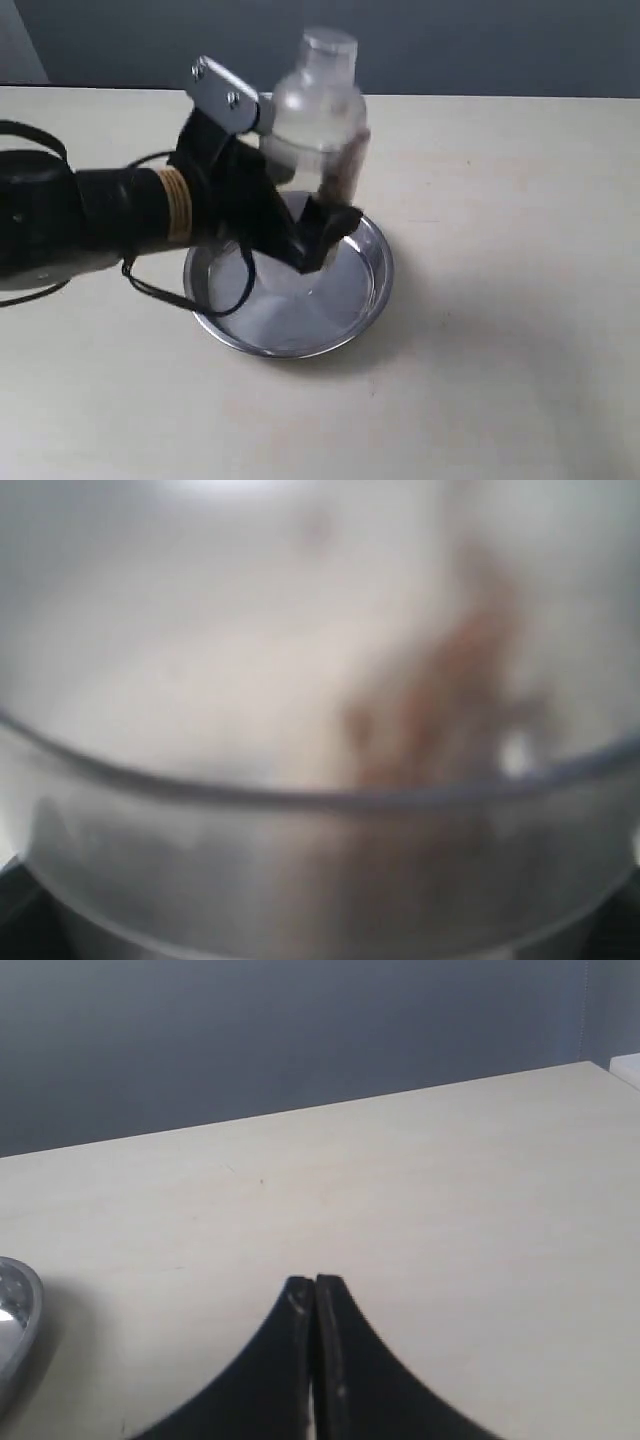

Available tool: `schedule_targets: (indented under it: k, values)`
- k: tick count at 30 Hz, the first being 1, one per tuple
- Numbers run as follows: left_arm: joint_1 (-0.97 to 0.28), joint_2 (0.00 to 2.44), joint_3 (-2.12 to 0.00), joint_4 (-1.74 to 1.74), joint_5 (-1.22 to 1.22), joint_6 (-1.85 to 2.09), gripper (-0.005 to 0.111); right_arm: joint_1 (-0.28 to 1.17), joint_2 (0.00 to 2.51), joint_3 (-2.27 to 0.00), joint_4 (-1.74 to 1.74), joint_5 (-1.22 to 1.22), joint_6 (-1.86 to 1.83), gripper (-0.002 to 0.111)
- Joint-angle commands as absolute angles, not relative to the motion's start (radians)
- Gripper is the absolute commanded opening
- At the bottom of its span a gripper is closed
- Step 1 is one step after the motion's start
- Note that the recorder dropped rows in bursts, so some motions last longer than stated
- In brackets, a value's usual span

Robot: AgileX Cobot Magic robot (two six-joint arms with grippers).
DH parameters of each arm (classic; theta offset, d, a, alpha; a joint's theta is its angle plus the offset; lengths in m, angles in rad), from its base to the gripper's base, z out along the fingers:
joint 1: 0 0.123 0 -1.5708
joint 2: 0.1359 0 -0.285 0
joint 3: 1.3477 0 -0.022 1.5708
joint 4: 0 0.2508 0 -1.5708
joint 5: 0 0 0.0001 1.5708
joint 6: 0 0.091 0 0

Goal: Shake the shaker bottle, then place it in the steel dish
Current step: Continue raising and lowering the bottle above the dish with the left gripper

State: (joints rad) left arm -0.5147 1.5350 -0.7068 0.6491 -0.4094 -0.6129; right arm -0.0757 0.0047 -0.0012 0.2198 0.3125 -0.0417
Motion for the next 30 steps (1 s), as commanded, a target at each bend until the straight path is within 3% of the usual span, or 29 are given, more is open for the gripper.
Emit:
schedule_targets:
  k: [1,4,12,17,21,26,30]
  values:
    - [-0.51,1.335,-0.839,0.598,-0.505,-0.582,0.0,-0.079,0.0,0.0,0.219,0.305,-0.044,-0.001]
    - [-0.521,1.526,-0.705,0.55,-0.243,-0.599,0.0,-0.079,0.0,0.0,0.219,0.305,-0.044,-0.001]
    - [-0.526,1.338,-0.753,0.577,-0.437,-0.599,0.0,-0.079,0.0,0.0,0.219,0.305,-0.044,-0.001]
    - [-0.514,1.553,-0.663,0.516,-0.503,-0.553,0.0,-0.079,0.0,0.0,0.219,0.305,-0.044,-0.001]
    - [-0.511,1.437,-0.761,0.528,-0.649,-0.54,0.0,-0.079,0.0,0.0,0.219,0.305,-0.044,-0.001]
    - [-0.522,1.44,-0.76,0.524,-0.368,-0.542,0.0,-0.079,0.0,0.0,0.219,0.308,-0.044,-0.001]
    - [-0.52,1.54,-0.693,0.447,-0.373,-0.542,0.0,-0.079,0.0,0.0,0.219,0.308,-0.044,-0.001]
